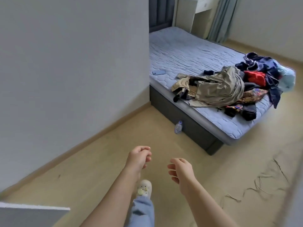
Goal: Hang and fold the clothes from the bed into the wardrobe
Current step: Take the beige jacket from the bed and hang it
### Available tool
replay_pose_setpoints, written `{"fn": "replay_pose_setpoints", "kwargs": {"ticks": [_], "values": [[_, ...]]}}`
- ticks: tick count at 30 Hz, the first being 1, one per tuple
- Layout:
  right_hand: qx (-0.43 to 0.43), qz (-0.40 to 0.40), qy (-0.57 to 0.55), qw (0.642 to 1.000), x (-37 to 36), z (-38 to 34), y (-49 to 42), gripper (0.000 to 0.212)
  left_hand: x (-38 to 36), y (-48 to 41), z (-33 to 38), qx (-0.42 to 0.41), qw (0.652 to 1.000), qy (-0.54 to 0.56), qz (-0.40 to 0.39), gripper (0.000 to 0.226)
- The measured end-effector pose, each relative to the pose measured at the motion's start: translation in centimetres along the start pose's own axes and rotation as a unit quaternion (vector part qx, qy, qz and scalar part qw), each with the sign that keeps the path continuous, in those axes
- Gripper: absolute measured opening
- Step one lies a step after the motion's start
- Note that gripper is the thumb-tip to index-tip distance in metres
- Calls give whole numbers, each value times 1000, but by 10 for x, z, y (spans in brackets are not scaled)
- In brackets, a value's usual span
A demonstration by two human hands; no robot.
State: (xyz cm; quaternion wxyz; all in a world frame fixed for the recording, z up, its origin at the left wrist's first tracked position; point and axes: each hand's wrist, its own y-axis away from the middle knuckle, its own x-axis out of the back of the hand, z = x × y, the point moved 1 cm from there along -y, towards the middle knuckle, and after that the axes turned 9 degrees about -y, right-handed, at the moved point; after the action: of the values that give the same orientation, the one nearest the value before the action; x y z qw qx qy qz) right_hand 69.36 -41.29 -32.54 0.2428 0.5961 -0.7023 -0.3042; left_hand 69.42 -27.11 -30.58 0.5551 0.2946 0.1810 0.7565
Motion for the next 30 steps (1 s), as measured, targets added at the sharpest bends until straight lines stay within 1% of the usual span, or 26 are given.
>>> {"fn": "replay_pose_setpoints", "kwargs": {"ticks": [6,10,14,18,22,25,28,30], "values": [[-7,67,-76,995,29,-48,-58,10,-71,-57,64,-28,994,-49,-92,21],[-13,107,-115,988,42,-104,-108,11,-109,-111,124,-40,988,-91,-119,21],[-10,126,-169,977,54,-152,-150,10,-148,-151,171,-59,980,-124,-145,22],[-24,149,-205,967,79,-180,-184,12,-197,-177,201,-51,979,-123,-154,21],[-37,159,-230,959,120,-201,-224,11,-259,-202,220,-35,975,-141,-167,20],[-40,168,-238,956,165,-222,-266,9,-319,-224,239,-34,970,-164,-178,22],[-39,161,-221,961,214,-253,-303,11,-374,-238,262,-41,965,-179,-185,21],[-48,161,-196,966,251,-277,-324,14,-409,-244,278,-23,968,-181,-172,21]]}}
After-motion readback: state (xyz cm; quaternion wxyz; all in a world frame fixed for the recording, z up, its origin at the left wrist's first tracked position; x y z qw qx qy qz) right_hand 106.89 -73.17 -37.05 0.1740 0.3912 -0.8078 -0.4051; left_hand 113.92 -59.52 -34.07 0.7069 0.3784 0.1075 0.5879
